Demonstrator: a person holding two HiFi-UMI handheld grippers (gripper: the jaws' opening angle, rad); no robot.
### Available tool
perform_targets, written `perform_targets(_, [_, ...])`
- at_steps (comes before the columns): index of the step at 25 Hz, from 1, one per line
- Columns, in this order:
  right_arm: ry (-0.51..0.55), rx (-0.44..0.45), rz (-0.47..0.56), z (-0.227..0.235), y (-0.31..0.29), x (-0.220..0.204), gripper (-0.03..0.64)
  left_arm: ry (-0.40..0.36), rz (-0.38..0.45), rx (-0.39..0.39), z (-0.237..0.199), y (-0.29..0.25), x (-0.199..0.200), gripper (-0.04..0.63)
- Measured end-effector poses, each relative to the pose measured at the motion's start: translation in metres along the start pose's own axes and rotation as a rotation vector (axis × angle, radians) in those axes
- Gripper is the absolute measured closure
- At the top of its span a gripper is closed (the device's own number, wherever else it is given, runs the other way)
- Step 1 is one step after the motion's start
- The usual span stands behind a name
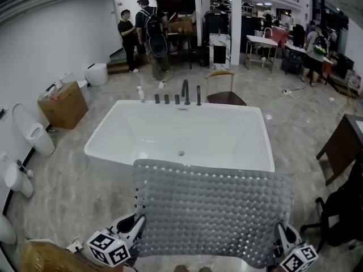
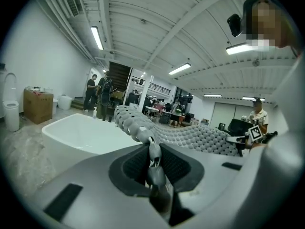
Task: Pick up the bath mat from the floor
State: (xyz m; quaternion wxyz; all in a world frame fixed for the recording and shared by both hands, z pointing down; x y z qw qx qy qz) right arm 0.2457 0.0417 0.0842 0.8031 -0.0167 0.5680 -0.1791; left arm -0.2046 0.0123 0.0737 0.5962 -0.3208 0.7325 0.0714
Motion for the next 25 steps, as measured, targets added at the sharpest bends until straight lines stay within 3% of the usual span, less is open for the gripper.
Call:
perform_targets(19, [0.011,0.040,0.080,-0.045,0.044,0.033,0.577,-0.032,0.076,-0.050,0.014,0.039,0.031,0.534])
perform_targets(25, [0.002,0.058,0.089,-0.054,0.043,0.034,0.577,-0.061,0.064,-0.043,0.017,0.044,0.046,0.534])
Point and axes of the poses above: the fingertips, and each gripper's own axes: y backward along the fingers, z to its right, x out of its top, the point moved 1 cm from there along y, backward along the fingers, and after that the axes turned 5 degrees about -x, right-handed, at the moved point
